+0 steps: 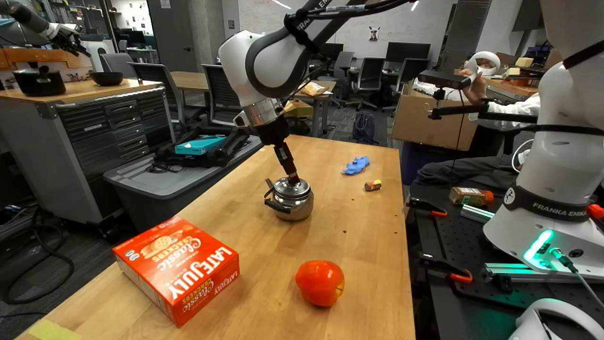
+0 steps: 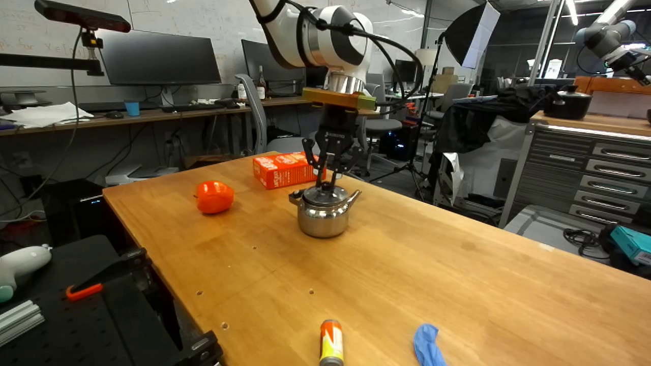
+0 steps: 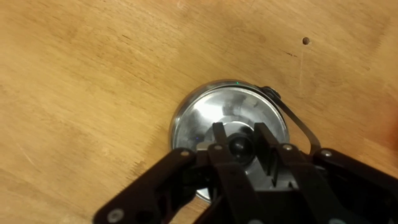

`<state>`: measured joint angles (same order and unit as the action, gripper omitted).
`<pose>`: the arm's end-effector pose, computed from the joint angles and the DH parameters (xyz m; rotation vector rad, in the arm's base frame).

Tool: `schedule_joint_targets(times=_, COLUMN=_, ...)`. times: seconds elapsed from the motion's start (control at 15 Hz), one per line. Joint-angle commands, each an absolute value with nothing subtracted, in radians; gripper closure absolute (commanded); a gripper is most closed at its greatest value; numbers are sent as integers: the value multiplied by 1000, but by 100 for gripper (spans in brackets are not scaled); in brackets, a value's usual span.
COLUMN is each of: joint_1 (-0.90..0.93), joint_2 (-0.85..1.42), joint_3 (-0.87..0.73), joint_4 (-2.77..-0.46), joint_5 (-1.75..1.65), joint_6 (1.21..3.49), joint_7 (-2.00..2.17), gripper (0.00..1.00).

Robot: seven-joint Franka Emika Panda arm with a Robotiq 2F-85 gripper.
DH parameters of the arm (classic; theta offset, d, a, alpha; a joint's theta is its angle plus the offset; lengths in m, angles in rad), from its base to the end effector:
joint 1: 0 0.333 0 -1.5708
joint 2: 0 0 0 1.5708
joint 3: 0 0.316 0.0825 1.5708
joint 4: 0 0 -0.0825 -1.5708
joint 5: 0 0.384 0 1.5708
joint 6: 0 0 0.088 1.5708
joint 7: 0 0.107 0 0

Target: Put the silver lid on the kettle

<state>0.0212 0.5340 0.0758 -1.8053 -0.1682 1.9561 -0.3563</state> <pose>0.6060 0.0456 0.2244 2.9203 0.8139 -0.5980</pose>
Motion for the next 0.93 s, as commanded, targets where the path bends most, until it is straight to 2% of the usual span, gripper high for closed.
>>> schedule_joint_targets(times=0.0, joint_1=28, joint_2=530, joint_3=75, joint_4=-1810, joint_5=-190, joint_6=1962, joint_7=-359, gripper=85)
schedule_joint_targets(times=0.87, joint_1=28, joint_2=478, joint_3=72, joint_4=-1892, joint_5=-258, joint_6=1924, joint_7=-383, gripper=85)
